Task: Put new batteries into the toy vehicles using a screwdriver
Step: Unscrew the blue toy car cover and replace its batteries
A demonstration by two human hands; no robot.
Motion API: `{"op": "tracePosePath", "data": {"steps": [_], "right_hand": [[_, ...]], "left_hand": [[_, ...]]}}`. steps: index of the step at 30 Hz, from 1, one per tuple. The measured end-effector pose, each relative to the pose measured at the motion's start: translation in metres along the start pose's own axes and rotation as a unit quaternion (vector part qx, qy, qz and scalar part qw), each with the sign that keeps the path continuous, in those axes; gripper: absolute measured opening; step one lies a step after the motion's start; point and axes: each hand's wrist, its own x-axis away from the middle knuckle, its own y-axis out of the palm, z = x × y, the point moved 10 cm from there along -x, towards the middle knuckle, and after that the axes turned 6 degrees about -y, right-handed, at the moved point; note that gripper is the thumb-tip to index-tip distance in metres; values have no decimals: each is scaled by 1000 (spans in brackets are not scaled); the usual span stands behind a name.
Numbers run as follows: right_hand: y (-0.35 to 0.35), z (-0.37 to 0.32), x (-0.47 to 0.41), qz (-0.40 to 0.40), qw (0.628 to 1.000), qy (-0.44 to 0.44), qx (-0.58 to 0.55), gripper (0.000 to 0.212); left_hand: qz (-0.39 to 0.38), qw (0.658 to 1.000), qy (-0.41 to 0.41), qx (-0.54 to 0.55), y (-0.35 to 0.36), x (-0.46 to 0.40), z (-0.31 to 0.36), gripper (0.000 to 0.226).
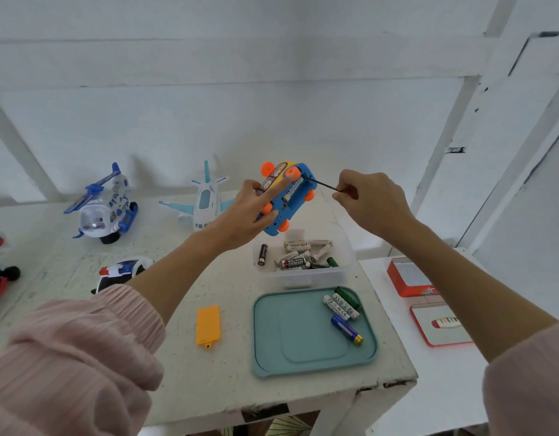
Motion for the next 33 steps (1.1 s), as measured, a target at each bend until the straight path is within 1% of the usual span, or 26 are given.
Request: {"op": "tracePosePath", "data": {"steps": [5,18,21,24,29,31,33], "right_hand": [[-1,2,-2,1,1000,-6,7,15],[12,22,0,-64,998,-3,7,16],[15,24,1,-80,997,-5,17,16],[17,24,4,-104,994,-9,27,15],[24,23,9,-137,990,-10,40,15],[26,23,9,-135,990,-5,39,16],[24,21,9,-129,991,-3,25,15]], "left_hand": [[-14,1000,12,3,2,-2,11,60],[-41,991,37,-119,16,-14,4,58],[-47,989,51,-130,21,-16,2,58],[-59,987,46,-144,27,-17,-3,57],[-59,993,12,-105,24,-19,-11,56],[-54,996,4,-65,20,-21,-11,57],[-41,999,-32,-3,14,-20,-16,57]]}}
